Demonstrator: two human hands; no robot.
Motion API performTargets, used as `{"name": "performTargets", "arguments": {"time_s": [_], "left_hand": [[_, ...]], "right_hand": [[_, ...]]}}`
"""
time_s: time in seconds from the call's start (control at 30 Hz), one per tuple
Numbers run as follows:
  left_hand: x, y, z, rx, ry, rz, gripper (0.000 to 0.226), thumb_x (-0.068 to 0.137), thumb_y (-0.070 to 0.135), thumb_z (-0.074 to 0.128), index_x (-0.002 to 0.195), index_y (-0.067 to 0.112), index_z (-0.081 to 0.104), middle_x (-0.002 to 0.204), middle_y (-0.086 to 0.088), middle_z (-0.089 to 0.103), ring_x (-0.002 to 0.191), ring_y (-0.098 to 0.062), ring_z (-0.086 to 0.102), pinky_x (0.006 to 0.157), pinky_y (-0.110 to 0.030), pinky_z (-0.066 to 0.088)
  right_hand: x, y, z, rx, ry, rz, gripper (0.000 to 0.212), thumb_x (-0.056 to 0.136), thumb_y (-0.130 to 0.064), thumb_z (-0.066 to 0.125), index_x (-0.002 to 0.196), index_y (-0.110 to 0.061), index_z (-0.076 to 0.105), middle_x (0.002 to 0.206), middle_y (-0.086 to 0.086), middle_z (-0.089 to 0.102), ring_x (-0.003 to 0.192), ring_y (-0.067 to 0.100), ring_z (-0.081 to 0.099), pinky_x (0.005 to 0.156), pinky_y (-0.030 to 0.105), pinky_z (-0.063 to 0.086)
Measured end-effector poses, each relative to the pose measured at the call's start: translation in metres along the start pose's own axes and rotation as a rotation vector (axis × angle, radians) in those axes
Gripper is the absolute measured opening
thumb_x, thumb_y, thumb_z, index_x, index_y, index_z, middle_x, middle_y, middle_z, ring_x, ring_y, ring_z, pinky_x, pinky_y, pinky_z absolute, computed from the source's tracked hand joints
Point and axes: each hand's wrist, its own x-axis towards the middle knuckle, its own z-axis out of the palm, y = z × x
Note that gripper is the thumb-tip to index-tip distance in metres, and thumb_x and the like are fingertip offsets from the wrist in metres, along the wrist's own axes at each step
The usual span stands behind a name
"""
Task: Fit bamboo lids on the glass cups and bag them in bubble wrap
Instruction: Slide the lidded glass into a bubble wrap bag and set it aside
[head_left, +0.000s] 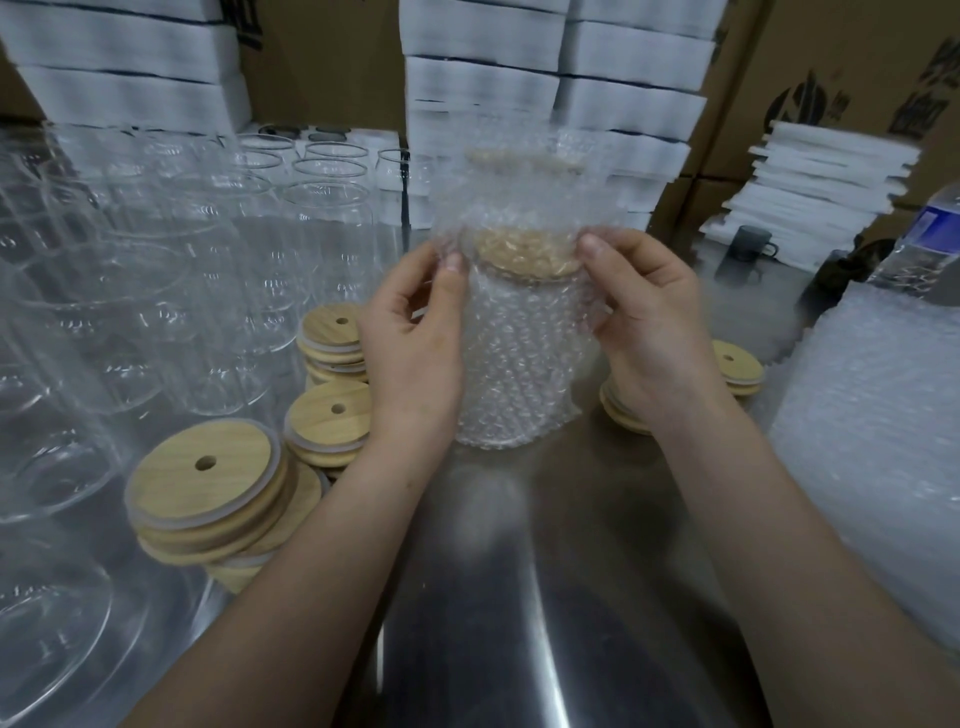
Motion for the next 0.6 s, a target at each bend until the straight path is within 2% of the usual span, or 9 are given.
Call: {"name": "performTargets", "arguments": {"time_s": [0.07,0.2,0.33,0.43,0.5,0.6], "left_hand": [[0.0,0.003,0.001,-0.004,0.013,0.016,0.018,0.097,0.01,0.057,0.111,0.012,0.067,0.101,0.001,0.07,0.095,-0.004,0.063,0.087,-0.022,0.051],[-0.001,0.006,0.0,0.03,0.008,0.054,0.017,0.095,0.011,0.059,0.103,0.022,0.068,0.105,-0.009,0.07,0.09,-0.003,0.063,0.079,-0.019,0.05],[-0.001,0.01,0.0,0.003,-0.034,0.043,0.019,0.092,0.016,0.057,0.108,0.016,0.068,0.105,-0.005,0.068,0.095,-0.009,0.063,0.082,-0.025,0.049],[-0.001,0.014,-0.002,-0.053,-0.103,0.006,0.042,0.085,0.022,0.058,0.124,0.008,0.063,0.119,-0.015,0.065,0.11,-0.026,0.062,0.093,-0.04,0.051],[0.001,0.017,-0.002,-0.048,-0.109,0.005,0.046,0.083,0.024,0.063,0.126,0.009,0.063,0.12,-0.014,0.065,0.11,-0.024,0.063,0.094,-0.035,0.052],[0.005,0.019,-0.002,-0.066,-0.071,0.011,0.03,0.082,0.014,0.069,0.111,0.008,0.07,0.103,-0.005,0.073,0.096,-0.02,0.067,0.086,-0.029,0.054]], "right_hand": [[-0.001,-0.001,-0.002,0.019,-0.005,-0.005,0.004,0.076,-0.021,0.074,0.079,-0.021,0.071,0.077,-0.007,0.068,0.064,0.009,0.053,0.059,0.023,0.045],[-0.001,-0.002,-0.004,0.046,-0.013,-0.028,0.017,0.07,-0.022,0.075,0.082,-0.016,0.064,0.072,-0.005,0.063,0.056,0.007,0.05,0.049,0.019,0.043],[0.0,-0.002,-0.003,0.056,-0.01,-0.045,0.015,0.071,-0.02,0.074,0.081,-0.017,0.063,0.075,-0.006,0.064,0.055,0.006,0.05,0.048,0.018,0.043],[0.0,-0.002,-0.003,0.014,-0.011,-0.053,0.019,0.072,-0.021,0.075,0.089,-0.016,0.069,0.083,-0.004,0.068,0.068,0.012,0.058,0.06,0.025,0.049],[0.0,-0.001,-0.001,-0.006,-0.006,-0.055,0.022,0.072,-0.023,0.075,0.093,-0.017,0.073,0.09,0.0,0.071,0.085,0.025,0.059,0.074,0.036,0.049],[-0.002,-0.001,0.001,-0.001,-0.024,-0.068,0.018,0.072,-0.024,0.076,0.09,-0.021,0.077,0.088,0.0,0.071,0.087,0.03,0.053,0.075,0.039,0.047]]}}
